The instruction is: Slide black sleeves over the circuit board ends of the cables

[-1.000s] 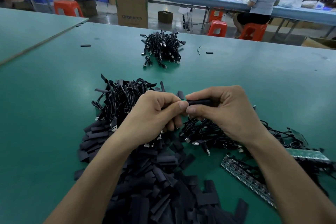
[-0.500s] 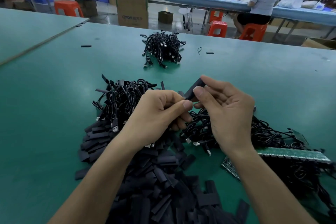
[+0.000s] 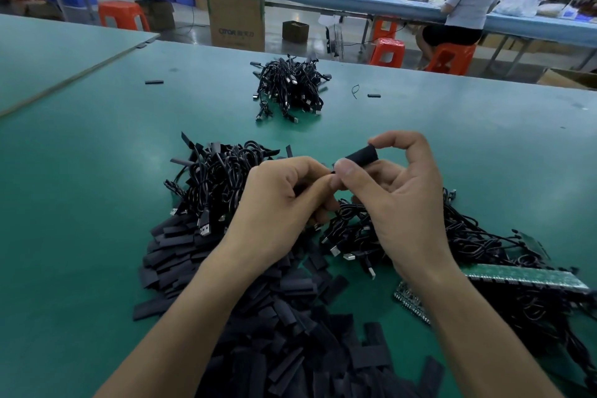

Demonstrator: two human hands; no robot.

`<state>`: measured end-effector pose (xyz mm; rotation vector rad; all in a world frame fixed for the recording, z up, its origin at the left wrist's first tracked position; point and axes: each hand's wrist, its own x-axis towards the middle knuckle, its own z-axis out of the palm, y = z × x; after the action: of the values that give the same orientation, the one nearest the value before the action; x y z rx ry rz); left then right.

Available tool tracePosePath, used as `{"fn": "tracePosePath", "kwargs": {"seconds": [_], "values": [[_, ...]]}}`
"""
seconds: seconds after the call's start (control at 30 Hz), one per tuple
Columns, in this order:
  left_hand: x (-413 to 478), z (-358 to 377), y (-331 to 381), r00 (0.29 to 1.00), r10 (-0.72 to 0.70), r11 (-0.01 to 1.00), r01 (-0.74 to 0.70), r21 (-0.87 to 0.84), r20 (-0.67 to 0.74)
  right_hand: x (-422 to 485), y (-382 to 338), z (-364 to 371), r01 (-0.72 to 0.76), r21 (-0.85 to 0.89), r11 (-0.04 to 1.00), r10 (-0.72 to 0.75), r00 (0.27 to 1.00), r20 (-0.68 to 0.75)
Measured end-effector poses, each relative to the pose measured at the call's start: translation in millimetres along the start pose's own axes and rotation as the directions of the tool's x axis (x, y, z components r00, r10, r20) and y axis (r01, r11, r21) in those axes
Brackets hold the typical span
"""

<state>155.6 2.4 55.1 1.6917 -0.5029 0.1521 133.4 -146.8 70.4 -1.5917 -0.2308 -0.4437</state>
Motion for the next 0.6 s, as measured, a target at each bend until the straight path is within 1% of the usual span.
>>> {"fn": "tracePosePath", "kwargs": {"seconds": [0.07, 0.2, 0.27, 0.37, 0.5, 0.6], "values": [[0, -2, -1, 1.0, 0.02, 0.998, -0.02, 0.055, -0.001, 2, 1, -2, 0.007, 0.008, 1.0, -0.007, 1.0, 0.03], [-1, -4, -2, 1.0, 0.021, 0.997, -0.022, 0.079, 0.015, 8, 3, -9, 0.051, -0.046, 0.998, -0.047, 0.995, 0.084], [0, -5, -3, 1.0, 0.02, 0.994, -0.021, 0.111, 0.018, 10, 2, -12, 0.034, -0.073, 0.997, -0.028, 0.996, 0.089], [0, -6, -3, 0.999, 0.041, 0.986, -0.044, 0.163, 0.022, 9, 0, -14, 0.029, -0.046, 0.999, -0.023, 0.993, 0.112], [0, -10, -1, 0.996, 0.066, 0.983, -0.076, 0.166, 0.067, 9, -1, -17, 0.009, -0.003, 1.0, -0.009, 0.986, 0.166], [0, -11, 0, 0.994, 0.051, 0.979, -0.069, 0.192, 0.099, 12, -2, -21, -0.035, -0.025, 0.999, 0.039, 0.976, 0.212]]}}
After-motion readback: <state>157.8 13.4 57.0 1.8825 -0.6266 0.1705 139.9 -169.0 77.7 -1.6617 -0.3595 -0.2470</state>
